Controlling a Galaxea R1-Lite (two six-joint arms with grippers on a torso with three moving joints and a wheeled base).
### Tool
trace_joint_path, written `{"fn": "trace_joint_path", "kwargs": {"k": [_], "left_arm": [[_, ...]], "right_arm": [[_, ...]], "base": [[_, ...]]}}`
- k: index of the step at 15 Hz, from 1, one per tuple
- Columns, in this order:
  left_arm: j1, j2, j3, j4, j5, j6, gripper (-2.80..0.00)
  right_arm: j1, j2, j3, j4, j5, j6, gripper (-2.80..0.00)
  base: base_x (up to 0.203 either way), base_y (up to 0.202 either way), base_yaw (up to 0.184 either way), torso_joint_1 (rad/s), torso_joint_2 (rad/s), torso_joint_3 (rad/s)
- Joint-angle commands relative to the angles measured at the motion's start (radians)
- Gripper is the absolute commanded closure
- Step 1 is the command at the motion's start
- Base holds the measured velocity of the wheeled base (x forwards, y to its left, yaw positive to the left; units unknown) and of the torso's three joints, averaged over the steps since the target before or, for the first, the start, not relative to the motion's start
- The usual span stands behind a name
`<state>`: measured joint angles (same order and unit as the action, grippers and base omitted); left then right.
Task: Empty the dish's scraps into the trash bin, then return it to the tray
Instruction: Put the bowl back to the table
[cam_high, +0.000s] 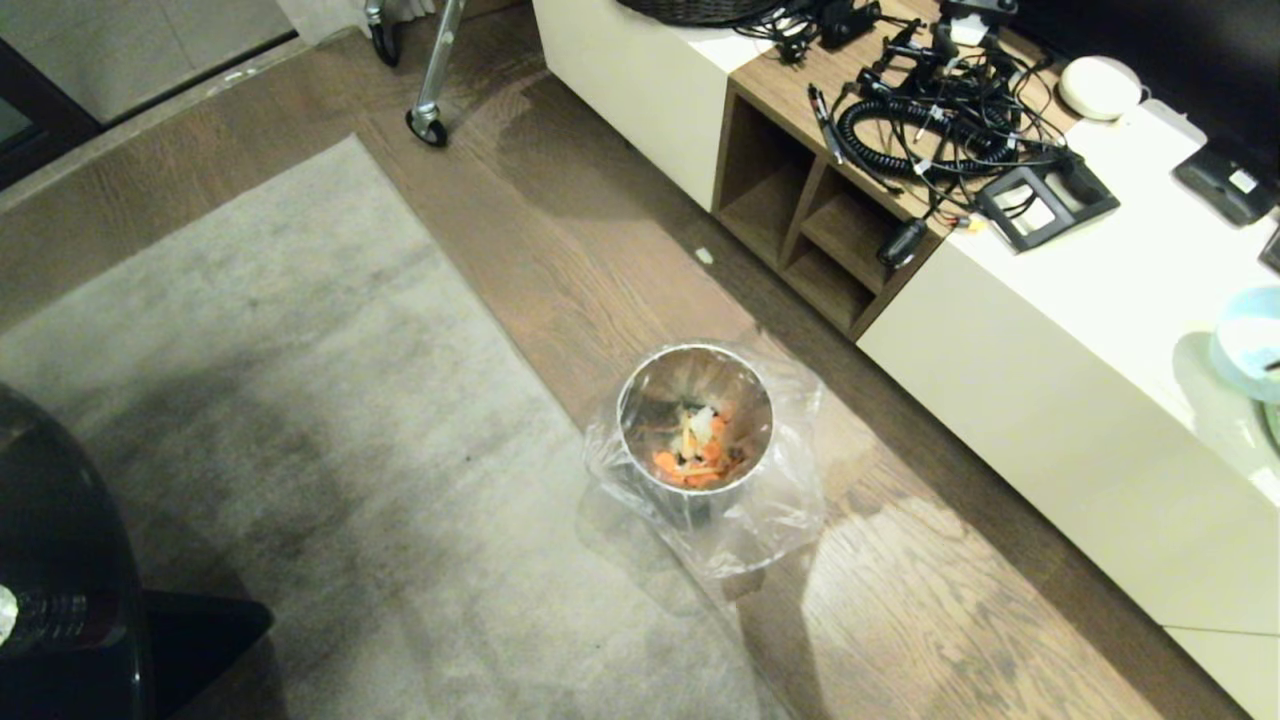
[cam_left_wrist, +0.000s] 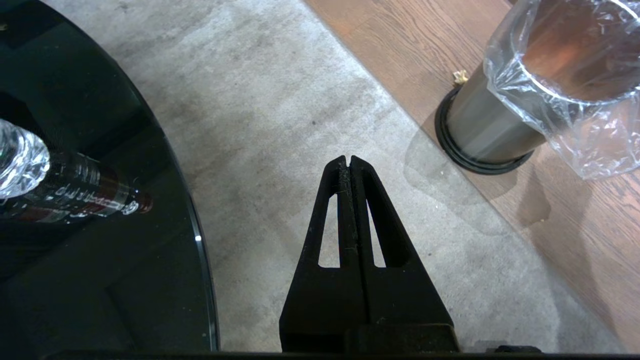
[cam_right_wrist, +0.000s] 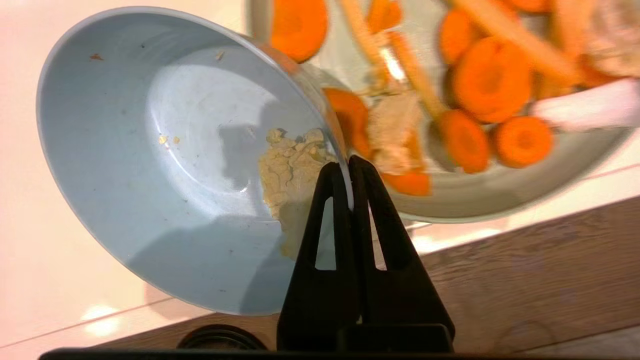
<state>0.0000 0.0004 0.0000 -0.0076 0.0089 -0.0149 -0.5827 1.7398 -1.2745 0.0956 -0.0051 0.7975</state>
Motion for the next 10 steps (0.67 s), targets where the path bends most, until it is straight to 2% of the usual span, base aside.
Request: {"fn": "trace_joint_path", "kwargs": {"k": [1,5,10], "left_arm": [[0.000,0.000,0.000,0.000,0.000,0.000,0.00],[0.000,0.000,0.000,0.000,0.000,0.000,0.00],[0.000,0.000,0.000,0.000,0.000,0.000,0.00]], "right_arm": [[0.050,0.059,-0.046,0.001,0.001,0.031,0.00],[0.114,0.066,-0.055,-0.004,0.020,0.074,0.00],[0.115,0.105,-0.057,-0.008,0.019,0.075,0.00]], "base": [[0.000,0.000,0.000,0.000,0.00,0.000],[0.000,0.000,0.000,0.000,0.00,0.000],[0.000,0.000,0.000,0.000,0.00,0.000]]}}
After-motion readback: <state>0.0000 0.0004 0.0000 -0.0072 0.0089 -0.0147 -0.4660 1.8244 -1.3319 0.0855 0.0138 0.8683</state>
